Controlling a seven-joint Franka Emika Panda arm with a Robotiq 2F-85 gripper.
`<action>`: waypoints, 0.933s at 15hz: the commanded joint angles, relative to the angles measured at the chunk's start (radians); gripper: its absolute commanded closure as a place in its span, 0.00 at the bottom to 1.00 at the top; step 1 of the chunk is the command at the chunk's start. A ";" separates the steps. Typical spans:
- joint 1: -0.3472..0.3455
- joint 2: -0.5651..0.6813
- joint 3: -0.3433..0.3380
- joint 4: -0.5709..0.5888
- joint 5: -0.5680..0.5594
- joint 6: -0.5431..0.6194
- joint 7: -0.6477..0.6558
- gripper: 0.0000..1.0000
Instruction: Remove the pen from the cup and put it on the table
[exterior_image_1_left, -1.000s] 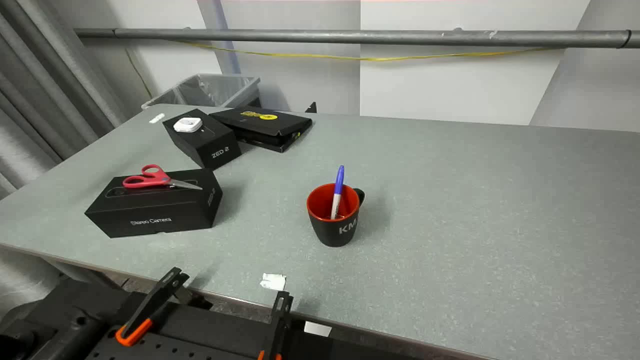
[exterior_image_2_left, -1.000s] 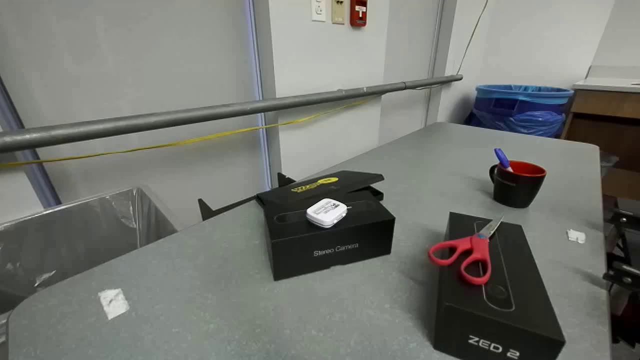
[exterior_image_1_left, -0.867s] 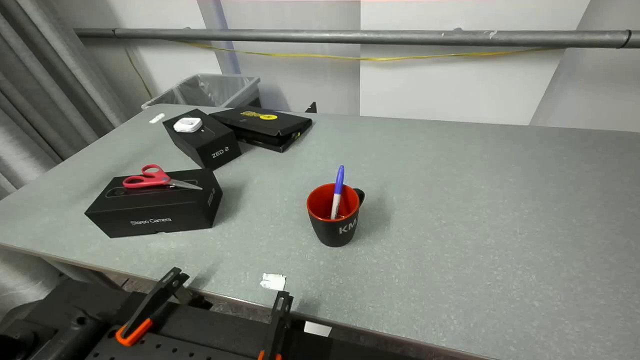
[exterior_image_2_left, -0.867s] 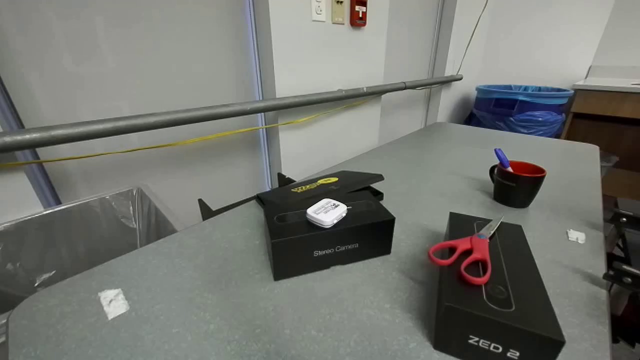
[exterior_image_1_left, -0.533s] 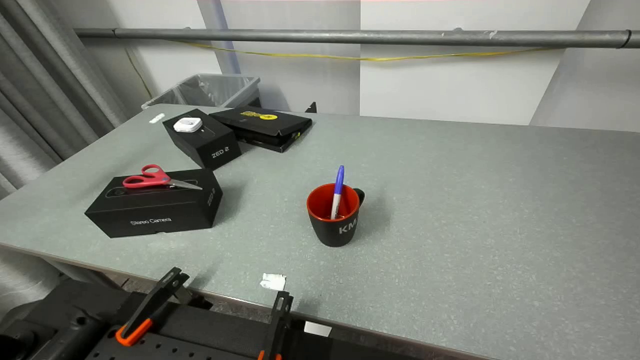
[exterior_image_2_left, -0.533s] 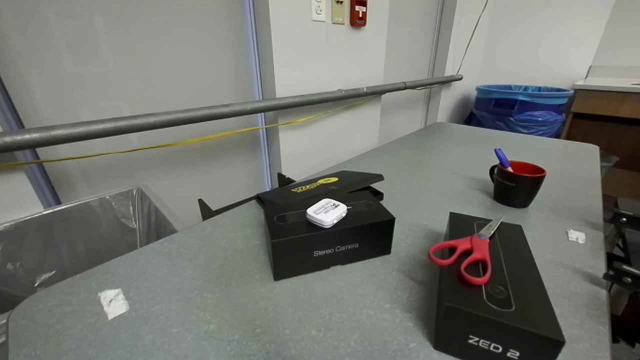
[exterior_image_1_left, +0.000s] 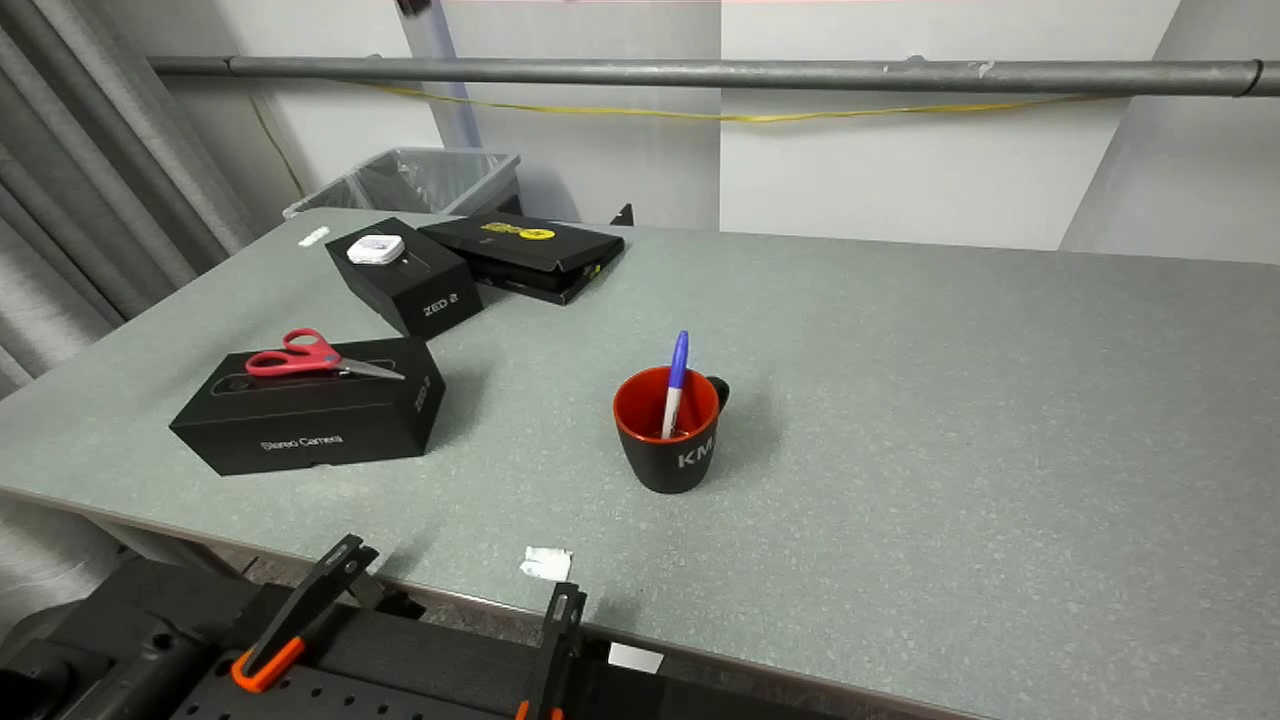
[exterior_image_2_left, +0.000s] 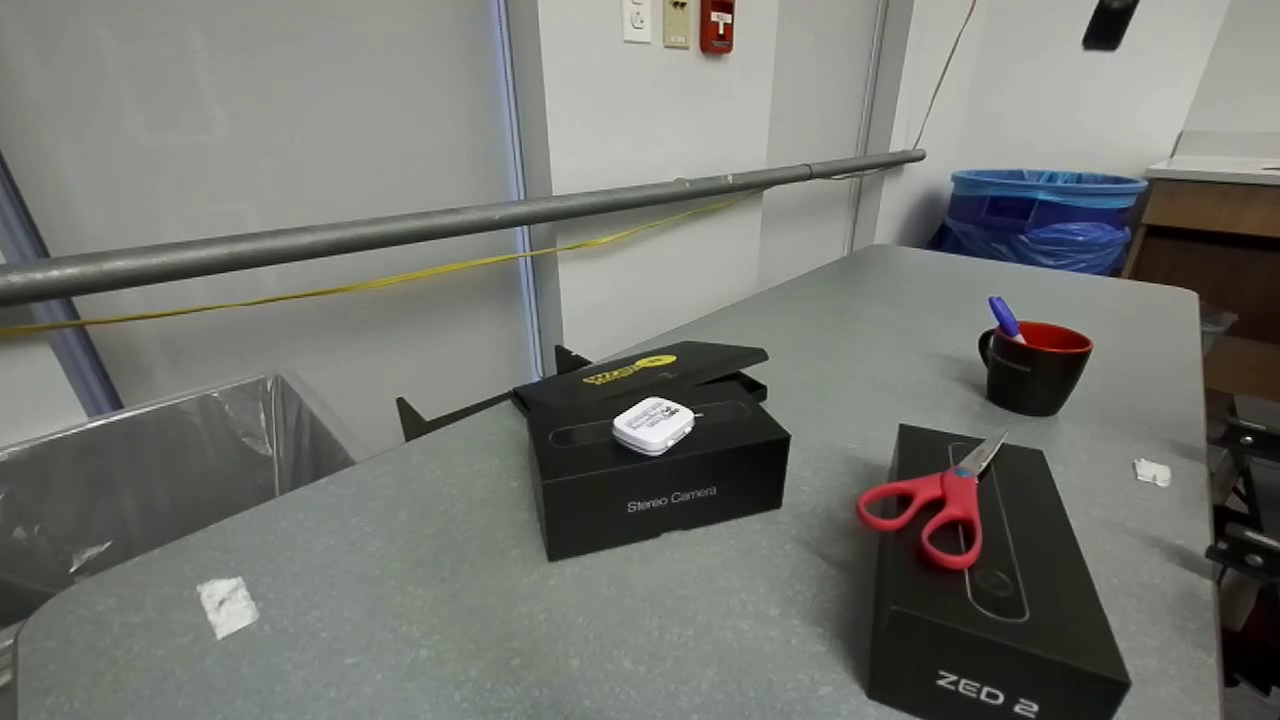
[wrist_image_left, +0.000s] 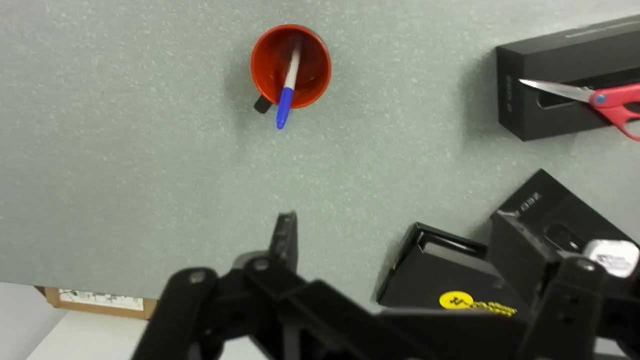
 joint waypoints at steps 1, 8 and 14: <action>-0.036 0.155 -0.018 -0.069 -0.076 0.196 -0.059 0.00; -0.054 0.250 -0.020 -0.077 -0.073 0.233 -0.066 0.00; -0.062 0.302 -0.019 -0.059 -0.089 0.267 -0.049 0.00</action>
